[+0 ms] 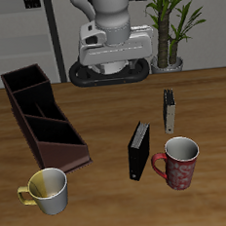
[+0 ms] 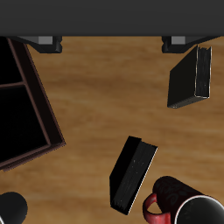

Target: Place the yellow book into the right desk caddy's right compartment

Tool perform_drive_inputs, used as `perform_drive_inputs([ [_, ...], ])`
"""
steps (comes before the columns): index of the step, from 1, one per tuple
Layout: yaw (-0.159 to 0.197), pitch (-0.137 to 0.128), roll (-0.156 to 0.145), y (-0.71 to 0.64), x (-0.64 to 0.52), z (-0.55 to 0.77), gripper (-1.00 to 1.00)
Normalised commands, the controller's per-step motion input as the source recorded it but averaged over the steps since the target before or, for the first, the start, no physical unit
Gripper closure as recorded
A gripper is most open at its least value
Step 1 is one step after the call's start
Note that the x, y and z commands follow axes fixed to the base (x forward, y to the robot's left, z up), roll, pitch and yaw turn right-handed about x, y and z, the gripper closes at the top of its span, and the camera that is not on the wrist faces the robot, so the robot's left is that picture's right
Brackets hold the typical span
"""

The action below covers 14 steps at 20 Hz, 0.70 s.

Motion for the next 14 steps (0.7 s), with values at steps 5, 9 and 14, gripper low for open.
perform_drive_inputs([
  [5, -0.015, -0.012, -0.007, 0.1, -0.01, 0.07, -1.0],
  [9, -0.013, -0.011, 0.008, 0.31, -0.07, 0.02, -1.0],
  [14, -0.005, -0.027, -0.075, 0.63, -0.17, -0.21, -1.0],
])
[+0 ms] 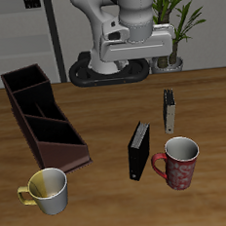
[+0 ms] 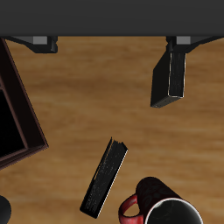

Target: Place the yellow book into the right desk caddy's right compartment

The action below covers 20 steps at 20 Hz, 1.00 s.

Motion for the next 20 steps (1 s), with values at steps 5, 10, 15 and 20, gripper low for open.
perform_drive_inputs([
  [5, -0.002, -0.041, -0.062, 0.49, -0.14, -0.12, -1.0],
  [10, -0.018, -0.03, 0.026, 0.73, -0.26, -0.29, -1.0],
  [15, 0.003, 0.004, 0.044, 0.42, -0.12, -0.27, -1.0],
  [20, -0.027, 0.018, 0.011, 0.16, -0.04, -0.38, -1.0],
])
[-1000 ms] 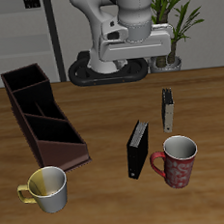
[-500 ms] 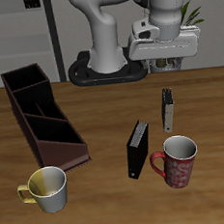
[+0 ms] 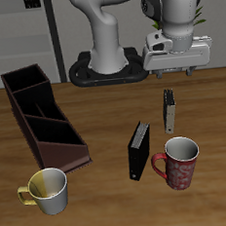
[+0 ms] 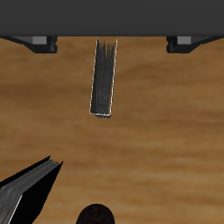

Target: Place the yellow book into the right desk caddy's right compartment

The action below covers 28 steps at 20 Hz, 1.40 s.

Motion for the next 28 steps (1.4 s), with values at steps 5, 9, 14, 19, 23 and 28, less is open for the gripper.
perform_drive_inputs([
  [5, -0.013, 0.034, 0.004, -0.02, 0.04, -0.32, -1.0],
  [9, -0.01, 0.036, -0.019, -0.15, 0.1, -0.35, -1.0],
  [14, -0.009, 0.026, -0.021, -0.15, 0.06, -0.36, -1.0],
  [19, 0.015, 0.044, 0.015, -0.01, -0.01, -0.38, -1.0],
  [23, 0.004, 0.055, -0.005, -0.04, 0.0, -0.31, -1.0],
  [28, 0.018, 0.049, 0.096, 0.17, -0.07, -0.44, 1.0],
])
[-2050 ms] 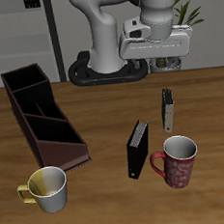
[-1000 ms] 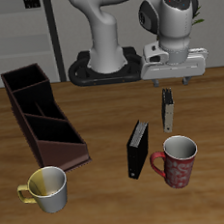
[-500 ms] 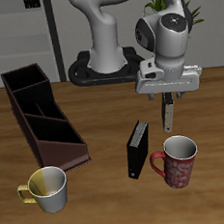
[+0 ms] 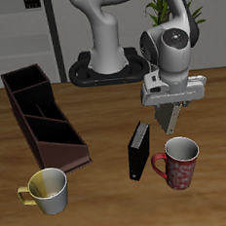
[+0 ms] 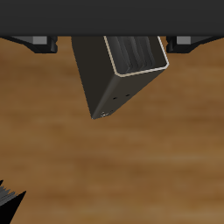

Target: Place the yellow book into the right desk caddy's right compartment

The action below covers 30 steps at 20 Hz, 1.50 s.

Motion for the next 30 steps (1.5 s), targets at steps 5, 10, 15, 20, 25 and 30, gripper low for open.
perform_drive_inputs([
  [5, -0.02, 0.013, 0.006, -0.01, -0.01, -0.02, 1.0],
  [10, -0.022, -0.02, 0.007, -0.07, 0.01, 0.2, 1.0],
  [15, 0.007, -0.017, 0.002, -0.04, 0.01, 0.22, 1.0],
  [20, 0.017, -0.053, 0.026, -0.04, -0.07, 0.51, 1.0],
  [25, -0.014, -0.035, 0.025, -0.12, -0.1, 0.72, 1.0],
  [30, -0.027, -0.057, -0.016, -0.19, -0.11, 0.69, 1.0],
])
